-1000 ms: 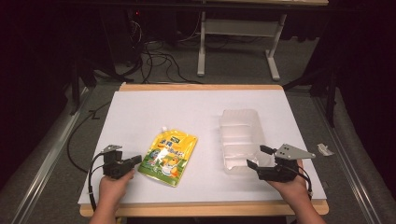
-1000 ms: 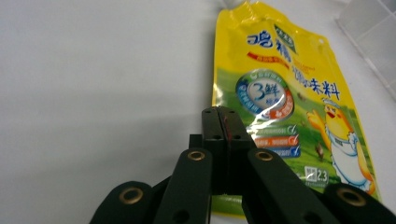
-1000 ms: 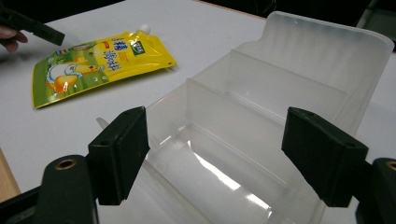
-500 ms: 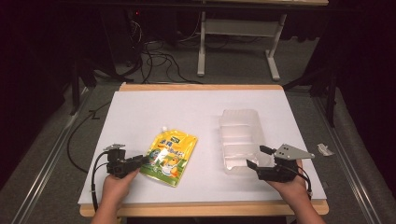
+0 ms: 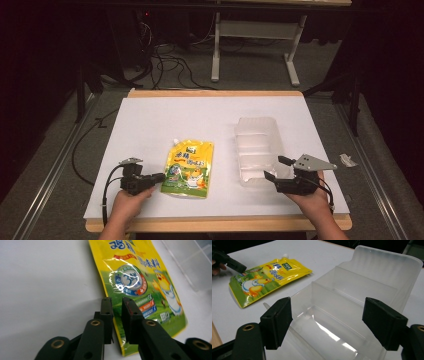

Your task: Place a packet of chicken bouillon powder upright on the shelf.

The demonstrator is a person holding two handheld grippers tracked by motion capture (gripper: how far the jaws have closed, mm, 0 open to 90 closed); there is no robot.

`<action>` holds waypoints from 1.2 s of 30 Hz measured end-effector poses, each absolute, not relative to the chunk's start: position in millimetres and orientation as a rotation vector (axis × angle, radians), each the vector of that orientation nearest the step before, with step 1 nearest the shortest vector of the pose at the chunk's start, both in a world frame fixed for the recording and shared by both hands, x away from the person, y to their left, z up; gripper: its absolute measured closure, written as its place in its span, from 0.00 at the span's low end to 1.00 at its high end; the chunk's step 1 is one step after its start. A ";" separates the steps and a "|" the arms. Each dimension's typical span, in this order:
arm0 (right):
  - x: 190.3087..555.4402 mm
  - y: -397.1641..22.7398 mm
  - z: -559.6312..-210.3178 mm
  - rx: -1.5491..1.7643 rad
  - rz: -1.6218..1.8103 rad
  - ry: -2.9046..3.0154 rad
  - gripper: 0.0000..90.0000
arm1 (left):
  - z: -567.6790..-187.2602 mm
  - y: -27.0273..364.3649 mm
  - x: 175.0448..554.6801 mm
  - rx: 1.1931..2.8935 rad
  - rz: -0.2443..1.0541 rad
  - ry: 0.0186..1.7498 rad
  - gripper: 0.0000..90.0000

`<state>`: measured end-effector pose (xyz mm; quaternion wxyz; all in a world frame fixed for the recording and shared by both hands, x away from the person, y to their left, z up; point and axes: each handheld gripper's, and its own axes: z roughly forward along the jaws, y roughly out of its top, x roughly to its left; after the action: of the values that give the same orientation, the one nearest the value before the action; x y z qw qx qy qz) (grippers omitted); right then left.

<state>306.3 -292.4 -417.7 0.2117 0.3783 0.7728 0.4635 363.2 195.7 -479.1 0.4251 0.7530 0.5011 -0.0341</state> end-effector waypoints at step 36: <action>308.4 -291.9 -419.8 1.056 1.287 2.146 0.27 | -492.5 179.6 410.8 1.650 -0.166 1.347 0.67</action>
<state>308.4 -291.9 -419.8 0.2112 0.3800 0.7724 0.4630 410.8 179.6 -492.5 0.4818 0.6767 0.5526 -0.0680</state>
